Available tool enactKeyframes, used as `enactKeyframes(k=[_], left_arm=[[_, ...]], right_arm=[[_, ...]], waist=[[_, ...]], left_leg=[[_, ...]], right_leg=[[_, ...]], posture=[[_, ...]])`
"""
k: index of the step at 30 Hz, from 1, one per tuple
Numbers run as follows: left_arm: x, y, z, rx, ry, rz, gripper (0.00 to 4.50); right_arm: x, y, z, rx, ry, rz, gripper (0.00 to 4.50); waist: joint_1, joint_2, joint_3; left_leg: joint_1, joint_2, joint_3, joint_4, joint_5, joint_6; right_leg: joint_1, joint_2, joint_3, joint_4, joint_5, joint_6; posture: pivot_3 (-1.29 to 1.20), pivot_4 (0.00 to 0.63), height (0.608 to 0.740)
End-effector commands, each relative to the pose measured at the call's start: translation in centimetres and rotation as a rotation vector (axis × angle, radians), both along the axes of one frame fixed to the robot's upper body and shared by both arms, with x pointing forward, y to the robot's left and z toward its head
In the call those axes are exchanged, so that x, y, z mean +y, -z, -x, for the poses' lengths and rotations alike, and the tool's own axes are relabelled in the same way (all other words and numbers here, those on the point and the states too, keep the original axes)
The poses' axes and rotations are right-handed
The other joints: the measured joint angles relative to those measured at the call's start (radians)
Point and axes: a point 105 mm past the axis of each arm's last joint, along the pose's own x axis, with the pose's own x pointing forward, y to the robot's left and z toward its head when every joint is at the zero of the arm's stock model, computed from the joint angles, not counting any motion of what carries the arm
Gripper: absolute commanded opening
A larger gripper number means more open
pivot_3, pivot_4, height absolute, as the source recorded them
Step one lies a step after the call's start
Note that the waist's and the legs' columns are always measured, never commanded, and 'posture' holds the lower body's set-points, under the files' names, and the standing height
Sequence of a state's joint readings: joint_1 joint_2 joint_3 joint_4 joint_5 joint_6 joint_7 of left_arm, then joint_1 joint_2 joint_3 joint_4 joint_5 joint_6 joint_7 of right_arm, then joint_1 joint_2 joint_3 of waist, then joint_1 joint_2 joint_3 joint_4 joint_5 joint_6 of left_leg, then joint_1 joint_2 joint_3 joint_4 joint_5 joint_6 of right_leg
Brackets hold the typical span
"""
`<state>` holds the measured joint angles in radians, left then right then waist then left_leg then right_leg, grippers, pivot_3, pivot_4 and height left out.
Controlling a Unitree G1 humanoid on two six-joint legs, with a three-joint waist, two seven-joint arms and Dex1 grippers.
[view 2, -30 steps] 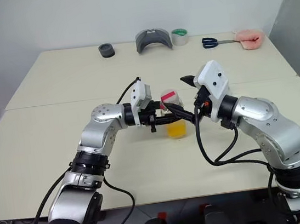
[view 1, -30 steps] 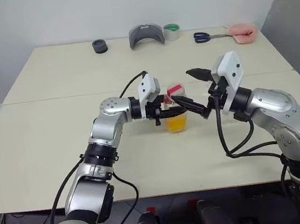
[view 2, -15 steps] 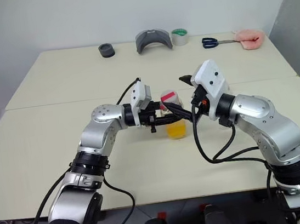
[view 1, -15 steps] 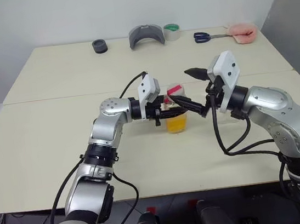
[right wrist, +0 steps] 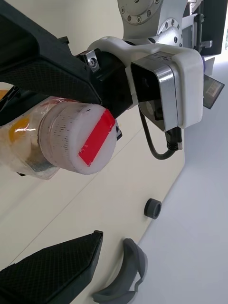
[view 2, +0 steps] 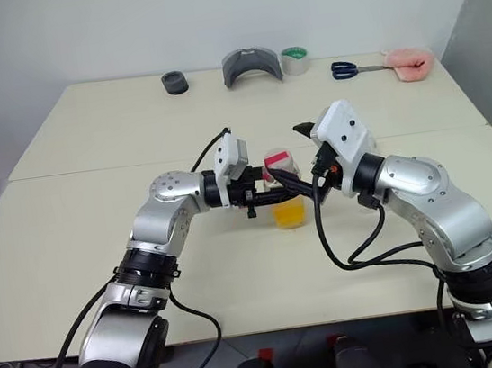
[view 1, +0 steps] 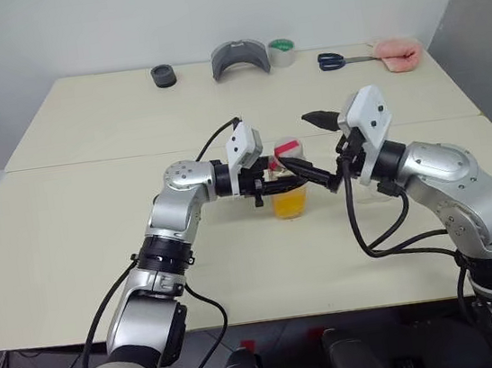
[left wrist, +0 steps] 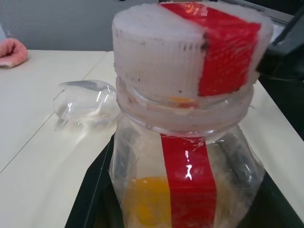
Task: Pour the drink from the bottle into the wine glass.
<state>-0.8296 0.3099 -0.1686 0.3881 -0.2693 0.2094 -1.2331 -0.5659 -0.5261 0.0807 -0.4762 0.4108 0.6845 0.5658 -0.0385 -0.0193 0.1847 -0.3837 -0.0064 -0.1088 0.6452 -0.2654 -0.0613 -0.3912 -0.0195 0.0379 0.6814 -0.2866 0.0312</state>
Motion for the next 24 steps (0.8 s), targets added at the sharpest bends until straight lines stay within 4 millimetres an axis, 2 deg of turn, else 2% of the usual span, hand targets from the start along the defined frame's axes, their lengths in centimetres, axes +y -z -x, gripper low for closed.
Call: enactKeyframes(k=[1, 14, 24], left_arm=[[-0.27, -1.44, 0.40, -0.059, 0.023, 0.029, 1.78], [-0.22, -1.44, 0.41, -0.060, 0.023, 0.027, 1.78], [-0.19, -1.45, 0.38, -0.061, 0.021, 0.025, 1.78]], right_arm=[[0.17, -1.21, 0.29, -0.057, -0.007, -0.013, 4.50], [0.33, -1.24, 0.15, -0.052, -0.005, -0.025, 4.50], [0.76, -1.02, 0.92, 0.066, -0.070, -0.108, 4.50]], waist=[[0.000, 0.000, 0.000], [0.000, 0.000, 0.000], [0.000, 0.000, 0.000]], left_leg=[[0.000, 0.000, 0.000, 0.000, 0.000, 0.000], [0.000, 0.000, 0.000, 0.000, 0.000, 0.000], [0.000, 0.000, 0.000, 0.000, 0.000, 0.000]], right_leg=[[0.000, 0.000, 0.000, 0.000, 0.000, 0.000], [0.000, 0.000, 0.000, 0.000, 0.000, 0.000], [0.000, 0.000, 0.000, 0.000, 0.000, 0.000]], posture=[[0.00, 0.150, 0.740], [0.00, 0.150, 0.740], [0.00, 0.150, 0.740]])
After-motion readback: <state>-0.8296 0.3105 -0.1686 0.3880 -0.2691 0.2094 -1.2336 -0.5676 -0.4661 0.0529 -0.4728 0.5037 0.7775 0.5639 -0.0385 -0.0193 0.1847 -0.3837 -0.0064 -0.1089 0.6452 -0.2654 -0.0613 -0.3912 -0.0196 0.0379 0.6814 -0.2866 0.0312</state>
